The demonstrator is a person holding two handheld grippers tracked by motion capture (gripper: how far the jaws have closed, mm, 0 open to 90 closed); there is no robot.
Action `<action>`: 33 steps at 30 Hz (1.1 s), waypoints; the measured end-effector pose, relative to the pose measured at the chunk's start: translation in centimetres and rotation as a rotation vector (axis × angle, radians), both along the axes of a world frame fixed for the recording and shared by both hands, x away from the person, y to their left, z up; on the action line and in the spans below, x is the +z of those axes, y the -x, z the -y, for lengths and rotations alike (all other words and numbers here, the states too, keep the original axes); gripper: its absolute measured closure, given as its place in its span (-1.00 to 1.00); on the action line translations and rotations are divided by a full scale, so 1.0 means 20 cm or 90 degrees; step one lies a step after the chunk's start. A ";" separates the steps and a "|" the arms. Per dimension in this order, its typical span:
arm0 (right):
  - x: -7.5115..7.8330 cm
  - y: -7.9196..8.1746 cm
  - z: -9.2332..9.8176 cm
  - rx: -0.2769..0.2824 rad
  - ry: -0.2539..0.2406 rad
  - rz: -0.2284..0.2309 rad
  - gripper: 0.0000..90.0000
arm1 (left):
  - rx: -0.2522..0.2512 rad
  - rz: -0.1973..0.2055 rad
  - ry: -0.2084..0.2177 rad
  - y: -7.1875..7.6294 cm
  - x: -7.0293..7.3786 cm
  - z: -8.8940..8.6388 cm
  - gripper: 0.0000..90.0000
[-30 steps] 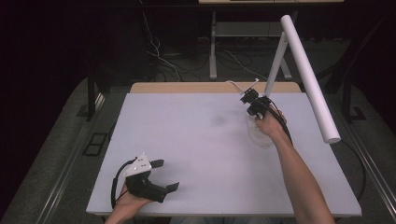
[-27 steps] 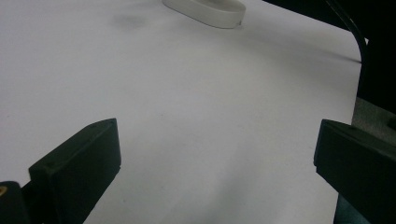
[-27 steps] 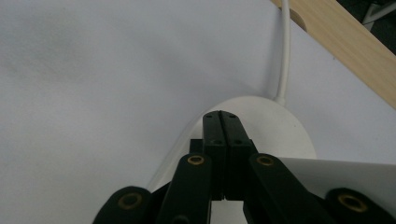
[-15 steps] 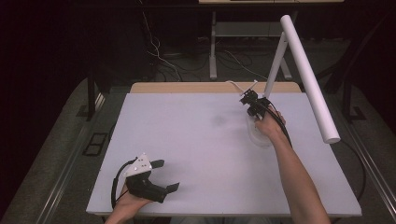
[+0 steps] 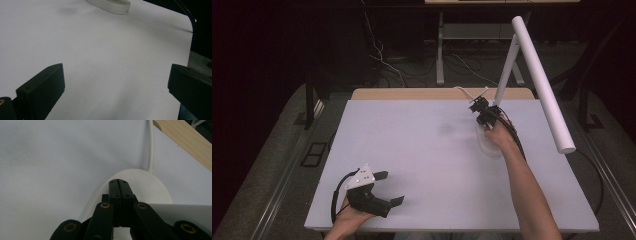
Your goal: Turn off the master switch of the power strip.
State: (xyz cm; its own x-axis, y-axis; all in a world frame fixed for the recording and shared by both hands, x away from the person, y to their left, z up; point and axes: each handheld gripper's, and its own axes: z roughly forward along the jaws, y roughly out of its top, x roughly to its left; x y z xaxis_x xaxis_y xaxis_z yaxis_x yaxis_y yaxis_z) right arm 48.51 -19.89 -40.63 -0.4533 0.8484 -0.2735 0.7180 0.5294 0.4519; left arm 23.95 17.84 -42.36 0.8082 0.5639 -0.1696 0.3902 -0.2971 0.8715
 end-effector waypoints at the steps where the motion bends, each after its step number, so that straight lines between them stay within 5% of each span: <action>1: 0.00 0.00 0.00 0.000 -0.001 0.001 0.99 | 0.000 0.000 0.001 0.00 0.00 0.00 -1.00; 17: -0.01 0.02 0.03 -0.015 -0.038 0.010 1.00 | -0.001 0.001 -0.001 0.01 0.00 0.00 -1.00; 33: 0.01 0.03 0.01 0.014 -0.006 0.027 0.99 | 0.004 -0.006 0.002 0.00 0.00 -0.01 -1.00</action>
State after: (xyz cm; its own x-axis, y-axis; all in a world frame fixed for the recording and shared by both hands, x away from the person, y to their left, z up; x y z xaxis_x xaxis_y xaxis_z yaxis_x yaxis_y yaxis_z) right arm 47.81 -20.13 -40.47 -0.4603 0.8411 -0.2842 0.6866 0.5402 0.4866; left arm 23.99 18.01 -42.46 0.8030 0.5683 -0.1792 0.4004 -0.2918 0.8686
